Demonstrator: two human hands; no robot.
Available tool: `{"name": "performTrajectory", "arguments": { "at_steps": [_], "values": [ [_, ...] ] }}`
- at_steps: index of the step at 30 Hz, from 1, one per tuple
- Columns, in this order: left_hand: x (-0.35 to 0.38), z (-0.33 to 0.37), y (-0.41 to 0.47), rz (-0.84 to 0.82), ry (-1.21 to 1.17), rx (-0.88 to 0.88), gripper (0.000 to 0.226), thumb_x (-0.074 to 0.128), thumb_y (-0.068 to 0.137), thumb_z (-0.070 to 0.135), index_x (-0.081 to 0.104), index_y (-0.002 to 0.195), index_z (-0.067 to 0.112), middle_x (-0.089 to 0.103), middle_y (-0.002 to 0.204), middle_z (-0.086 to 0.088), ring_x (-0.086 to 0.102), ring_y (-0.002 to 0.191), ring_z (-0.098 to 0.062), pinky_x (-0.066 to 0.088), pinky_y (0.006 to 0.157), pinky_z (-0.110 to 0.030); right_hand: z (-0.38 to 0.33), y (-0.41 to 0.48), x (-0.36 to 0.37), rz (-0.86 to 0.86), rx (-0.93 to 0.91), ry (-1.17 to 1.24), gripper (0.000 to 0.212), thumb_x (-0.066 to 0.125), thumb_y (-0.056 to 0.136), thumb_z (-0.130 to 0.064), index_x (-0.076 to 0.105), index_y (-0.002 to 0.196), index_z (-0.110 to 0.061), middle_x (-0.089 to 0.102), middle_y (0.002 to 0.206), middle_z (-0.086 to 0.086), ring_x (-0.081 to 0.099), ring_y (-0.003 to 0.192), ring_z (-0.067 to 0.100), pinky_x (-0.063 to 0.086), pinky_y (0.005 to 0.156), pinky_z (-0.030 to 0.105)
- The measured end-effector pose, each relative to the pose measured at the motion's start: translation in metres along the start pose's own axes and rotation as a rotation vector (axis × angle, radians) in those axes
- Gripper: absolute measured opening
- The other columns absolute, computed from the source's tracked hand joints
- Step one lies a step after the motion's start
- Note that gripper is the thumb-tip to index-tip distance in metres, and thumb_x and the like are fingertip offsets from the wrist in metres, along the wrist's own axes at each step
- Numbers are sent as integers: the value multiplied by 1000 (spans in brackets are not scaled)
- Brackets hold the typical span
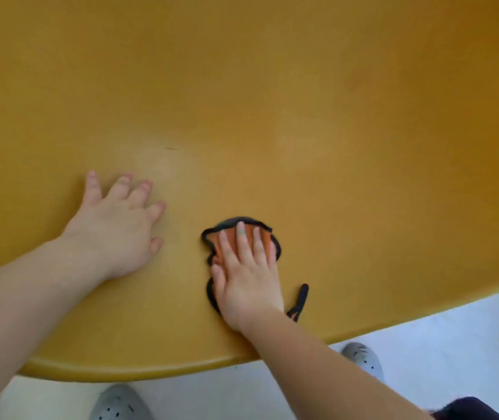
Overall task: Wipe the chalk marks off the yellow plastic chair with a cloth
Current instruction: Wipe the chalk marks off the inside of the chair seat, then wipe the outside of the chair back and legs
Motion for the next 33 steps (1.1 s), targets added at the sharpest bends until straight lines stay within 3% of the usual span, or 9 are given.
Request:
{"name": "performTrajectory", "arguments": {
  "at_steps": [4,8,12,15,20,23,25,28,33],
  "values": [
    [19,4,-24,-17,-89,5,72,31,94,64,17,157,33,1,168,-6,0,153,-36,7,115,-68,-41,-57,21,-221,-97,20,59,13,107,-50,-2,162,-38,-19,170,-7,-23,155,22,-11,125,49],
    [37,34,-53,-37,-180,67,72,34,93,62,24,157,31,9,168,-6,4,153,-35,8,116,-66,44,-76,0,-163,-111,-131,58,11,105,-51,9,162,-41,-6,171,-9,-4,159,21,-4,127,50],
    [46,55,-64,-80,-239,88,70,34,93,63,24,156,33,6,167,-8,2,153,-36,7,118,-64,180,-58,-56,-31,166,-339,61,13,103,-52,18,162,-37,10,172,0,9,158,28,7,126,53],
    [42,57,-69,-71,-276,107,69,34,94,62,24,156,33,4,168,-7,1,153,-35,5,120,-64,202,-58,-65,8,363,-337,61,16,105,-50,18,163,-31,8,172,8,6,158,32,2,126,53],
    [19,29,-86,-16,-252,103,69,31,95,62,20,157,33,5,168,-6,1,153,-34,7,120,-63,59,-106,-5,40,242,-47,58,29,104,-39,44,154,-14,34,163,16,31,150,38,7,126,47],
    [4,-8,-99,-1,-235,78,69,30,95,62,19,157,32,5,168,-7,0,153,-36,6,119,-65,-41,-112,17,-42,67,114,48,32,102,-29,65,133,-13,59,145,15,56,135,31,33,120,41],
    [-8,-36,-109,26,-228,56,69,33,95,61,25,156,31,12,167,-8,4,152,-37,7,119,-66,-75,-97,-1,-99,111,214,51,25,104,-33,69,123,-13,70,126,12,67,116,30,52,98,39],
    [-32,-83,-126,111,-273,12,65,50,89,56,47,146,25,31,160,-13,16,150,-40,13,117,-68,-113,-65,-42,-211,97,365,40,26,111,-37,59,109,-14,66,93,9,65,85,34,46,67,40],
    [-83,-160,-148,422,-404,-106,70,72,79,40,51,142,17,32,156,-20,20,147,-45,15,117,-67,-172,-26,-126,-109,-9,571,25,33,110,-32,51,97,-20,60,83,3,56,75,27,39,60,39]
  ]
}}
Point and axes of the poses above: each hand's wrist, its own y-axis towards the middle knuckle, its own x-axis out of the palm, z = x × y, the point moved 9 cm from there along y, towards the middle knuckle
